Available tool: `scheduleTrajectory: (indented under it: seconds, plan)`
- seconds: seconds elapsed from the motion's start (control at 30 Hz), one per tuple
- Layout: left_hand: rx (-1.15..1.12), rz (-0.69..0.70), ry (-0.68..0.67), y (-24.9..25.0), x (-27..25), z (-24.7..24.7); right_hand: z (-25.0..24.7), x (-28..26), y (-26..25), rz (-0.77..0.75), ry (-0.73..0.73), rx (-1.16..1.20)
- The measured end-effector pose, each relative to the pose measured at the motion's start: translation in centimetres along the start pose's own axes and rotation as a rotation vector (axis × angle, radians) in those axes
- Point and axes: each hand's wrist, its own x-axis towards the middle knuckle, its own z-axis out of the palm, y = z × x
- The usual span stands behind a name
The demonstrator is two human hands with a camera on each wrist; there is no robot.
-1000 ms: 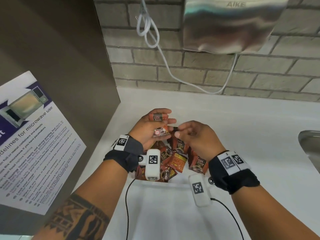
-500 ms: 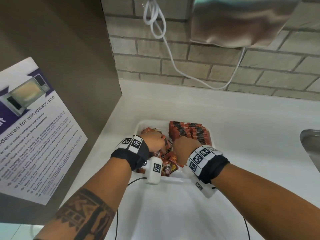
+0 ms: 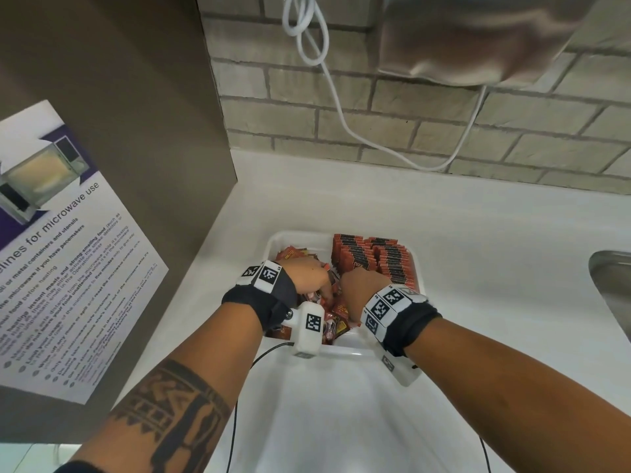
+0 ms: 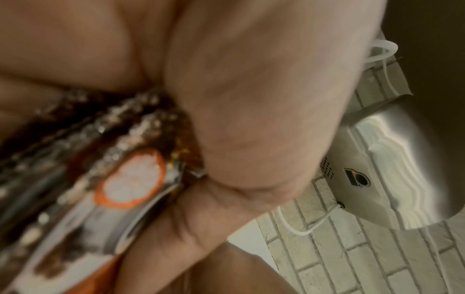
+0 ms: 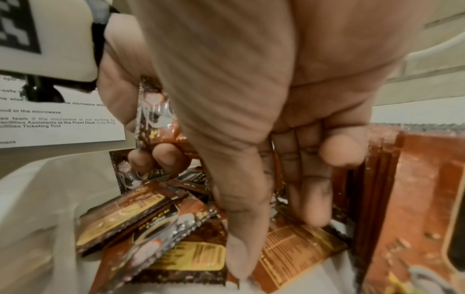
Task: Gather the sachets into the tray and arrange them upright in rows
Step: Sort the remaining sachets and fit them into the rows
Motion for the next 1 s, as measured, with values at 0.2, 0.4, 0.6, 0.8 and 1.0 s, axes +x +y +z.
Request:
scheduleTrajectory:
  seconds: [0.2, 0.4, 0.6, 0.8, 1.0]
  plan:
    - [-0.053, 0.006, -0.015, 0.0, 0.4, 0.1, -0.3, 0.4, -0.1, -0.019, -0.063, -0.028]
    - [-0.096, 0.013, -0.048, -0.2, 0.4, -0.2, -0.6, 0.4, -0.1, -0.048, -0.098, -0.074]
    - [-0.123, 0.009, -0.022, -0.8, 0.5, -0.5, -0.6, 0.3, -0.2, -0.071, -0.092, -0.080]
    - [-0.007, 0.030, 0.018, -0.1, -0.3, -2.0, -2.2, 0.4, 0.2, -0.027, -0.010, -0.047]
    - [0.218, 0.081, -0.064, 0.7, -0.4, -1.2, -3.3, 1.3, 1.8, 0.016, 0.064, 0.006]
